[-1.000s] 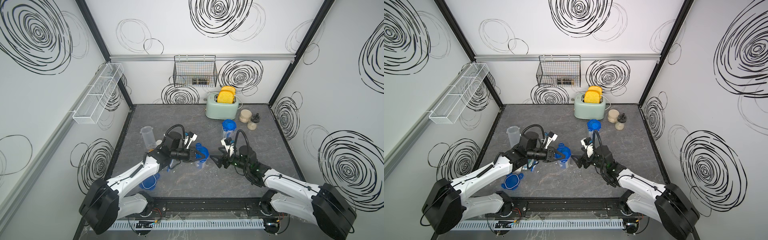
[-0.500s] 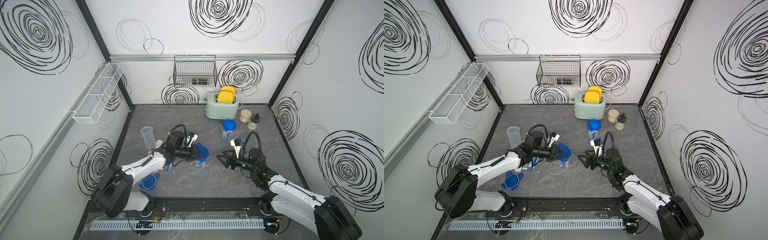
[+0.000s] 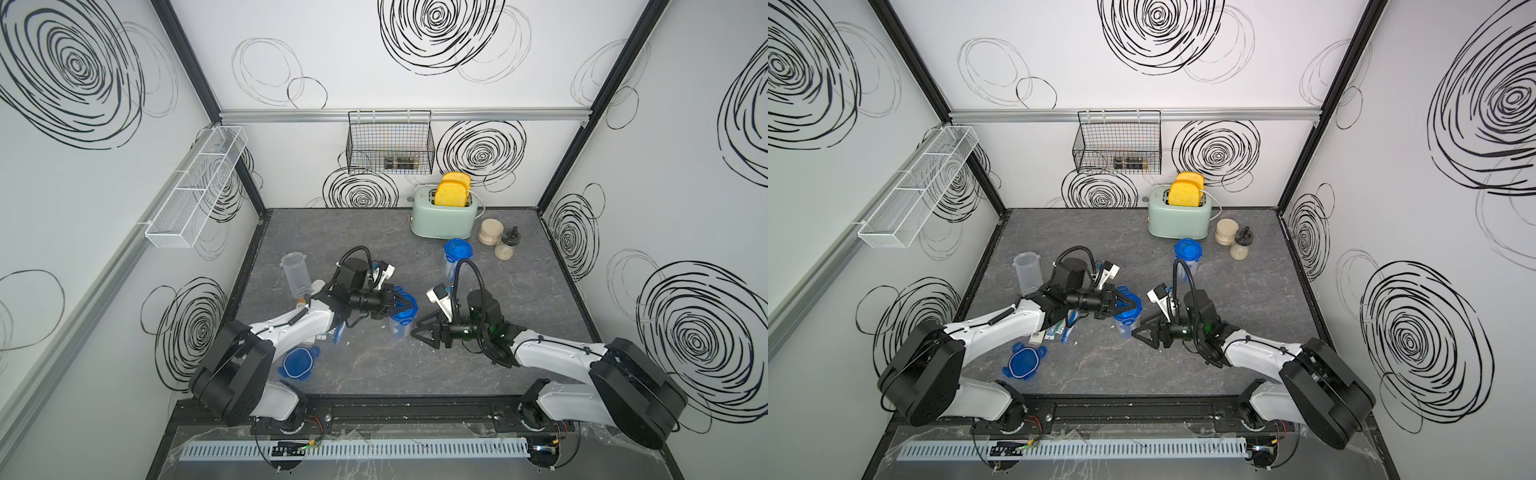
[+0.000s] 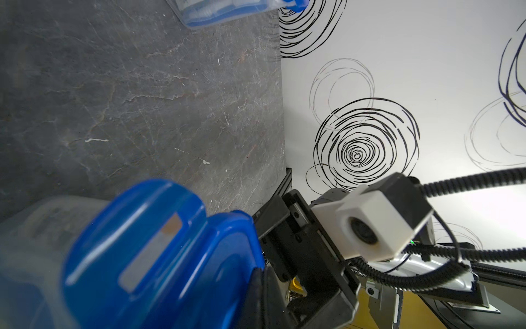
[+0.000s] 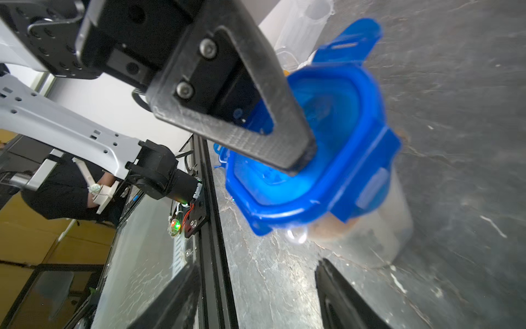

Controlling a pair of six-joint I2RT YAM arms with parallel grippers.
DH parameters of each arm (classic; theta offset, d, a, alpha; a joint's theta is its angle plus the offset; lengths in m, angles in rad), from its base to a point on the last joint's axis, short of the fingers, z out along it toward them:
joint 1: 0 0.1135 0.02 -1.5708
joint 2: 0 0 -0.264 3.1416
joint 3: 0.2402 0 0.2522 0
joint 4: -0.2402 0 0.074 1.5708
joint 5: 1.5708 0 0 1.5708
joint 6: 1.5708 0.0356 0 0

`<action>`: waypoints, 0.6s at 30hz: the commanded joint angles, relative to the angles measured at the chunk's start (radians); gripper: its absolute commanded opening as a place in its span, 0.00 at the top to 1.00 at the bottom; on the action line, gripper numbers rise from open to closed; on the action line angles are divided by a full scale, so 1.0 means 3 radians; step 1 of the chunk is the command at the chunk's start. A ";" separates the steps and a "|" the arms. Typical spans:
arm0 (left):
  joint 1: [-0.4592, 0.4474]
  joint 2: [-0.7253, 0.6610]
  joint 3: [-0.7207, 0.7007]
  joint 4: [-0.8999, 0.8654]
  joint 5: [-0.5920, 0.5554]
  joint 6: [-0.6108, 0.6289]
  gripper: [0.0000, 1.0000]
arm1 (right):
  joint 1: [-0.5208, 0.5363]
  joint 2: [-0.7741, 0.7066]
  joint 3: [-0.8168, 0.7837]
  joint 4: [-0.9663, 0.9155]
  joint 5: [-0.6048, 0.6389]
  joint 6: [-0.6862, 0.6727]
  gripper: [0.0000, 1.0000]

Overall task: Take out toiletry kits
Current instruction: Unfasten the latch on the container.

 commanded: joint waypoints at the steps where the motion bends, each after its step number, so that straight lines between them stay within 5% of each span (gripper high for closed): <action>1: 0.0034 0.0117 -0.0010 -0.0053 -0.0066 -0.0045 1.00 | 0.0035 0.0136 0.0100 0.0194 -0.0140 0.0035 0.34; 18: 0.0051 0.0211 -0.0187 0.0123 -0.0025 -0.0086 1.00 | 0.0238 0.0248 0.0134 0.0695 -0.0128 0.0393 0.34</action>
